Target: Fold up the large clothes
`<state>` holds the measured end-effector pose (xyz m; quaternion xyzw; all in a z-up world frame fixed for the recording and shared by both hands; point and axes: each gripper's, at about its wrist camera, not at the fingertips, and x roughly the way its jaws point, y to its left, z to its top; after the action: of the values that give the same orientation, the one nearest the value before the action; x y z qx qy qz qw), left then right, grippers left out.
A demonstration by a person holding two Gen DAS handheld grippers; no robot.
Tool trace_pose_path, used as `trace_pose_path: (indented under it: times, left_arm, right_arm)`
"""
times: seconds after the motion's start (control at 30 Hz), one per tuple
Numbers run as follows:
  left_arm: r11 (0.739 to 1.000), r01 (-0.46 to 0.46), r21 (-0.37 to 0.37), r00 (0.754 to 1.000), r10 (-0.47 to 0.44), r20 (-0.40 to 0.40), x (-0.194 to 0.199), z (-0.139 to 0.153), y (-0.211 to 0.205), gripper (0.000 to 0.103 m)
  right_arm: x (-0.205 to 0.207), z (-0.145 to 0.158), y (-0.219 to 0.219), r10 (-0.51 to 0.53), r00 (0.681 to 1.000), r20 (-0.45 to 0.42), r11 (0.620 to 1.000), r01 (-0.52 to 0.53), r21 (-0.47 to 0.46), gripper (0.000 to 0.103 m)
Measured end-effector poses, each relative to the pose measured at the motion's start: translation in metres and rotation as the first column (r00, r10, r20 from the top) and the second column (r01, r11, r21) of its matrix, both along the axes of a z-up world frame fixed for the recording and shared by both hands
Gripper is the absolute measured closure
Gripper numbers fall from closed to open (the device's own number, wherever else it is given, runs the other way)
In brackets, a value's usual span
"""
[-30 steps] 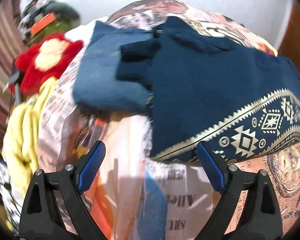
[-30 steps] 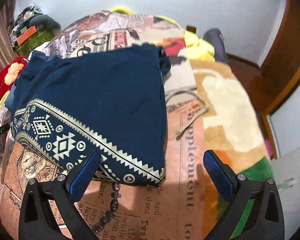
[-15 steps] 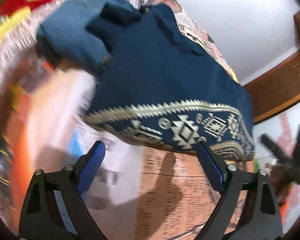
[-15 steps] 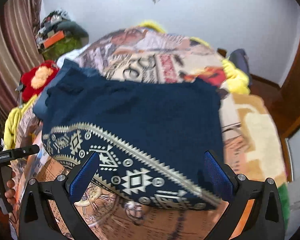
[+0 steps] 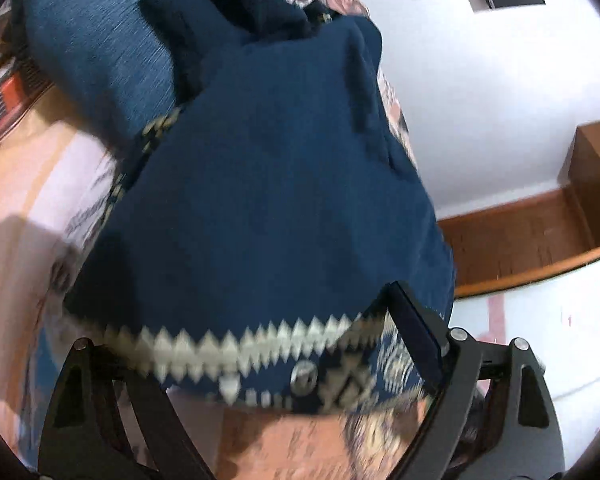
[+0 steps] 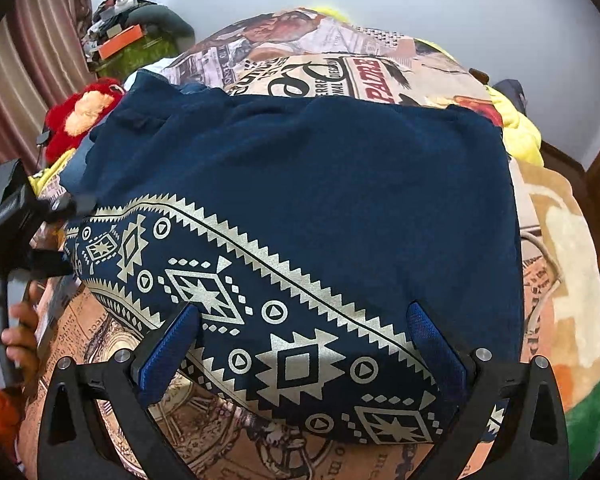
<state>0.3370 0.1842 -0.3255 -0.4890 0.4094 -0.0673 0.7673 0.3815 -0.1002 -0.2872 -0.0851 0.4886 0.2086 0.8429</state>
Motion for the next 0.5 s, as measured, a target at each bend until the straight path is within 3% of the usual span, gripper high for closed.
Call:
trace_pose_path:
  times: [0.07,0.1,0.13,0.2,0.27,0.33,0.4,0.5]
  left_arm:
    - [1.0,-0.027,-0.005,1.0,0.027,0.007,0.009,0.003,-0.002,0.018]
    - [0.999,-0.044,-0.006,0.999,0.044,0.013,0.012,0.006,-0.003,0.027]
    - [0.997,-0.074,-0.001,0.997,0.074,0.011,0.014,0.01,-0.004,0.042]
    - [0.994,-0.109,0.019,0.994,0.108,0.013,0.015,0.024,-0.008,0.056]
    - [0.988,-0.107,0.108,0.993,0.101,0.062,0.014,0.049,-0.015,0.067]
    - [0.957,-0.099,0.271,0.992,0.072,0.106,0.017,0.077,-0.028,0.09]
    - [0.926,-0.102,0.363,0.988,0.053,0.144,0.019,0.099,-0.034,0.092]
    - [0.905,-0.123,0.407,0.978,0.04,0.206,0.014,0.126,-0.039,0.095]
  right_arm:
    - [0.0,0.001,0.0,0.001,1.0,0.0,1.0,-0.001,0.003,0.0]
    - [0.001,0.001,-0.001,0.001,1.0,-0.001,1.0,-0.001,0.005,0.0]
    - [0.001,0.001,-0.001,0.0,1.0,-0.003,1.0,0.0,0.006,0.0]
    - [0.002,0.003,-0.001,-0.009,1.0,-0.006,1.0,0.009,-0.004,0.0]
    - [0.002,0.006,-0.001,-0.018,1.0,-0.01,1.0,0.018,-0.017,0.0]
    - [0.001,0.014,-0.001,-0.02,1.0,-0.002,0.999,0.02,-0.026,0.0]
    - [0.0,0.025,0.0,-0.021,0.999,0.025,0.999,0.022,-0.034,0.0]
    - [0.002,0.048,0.005,-0.035,0.996,0.083,0.999,0.037,-0.025,0.0]
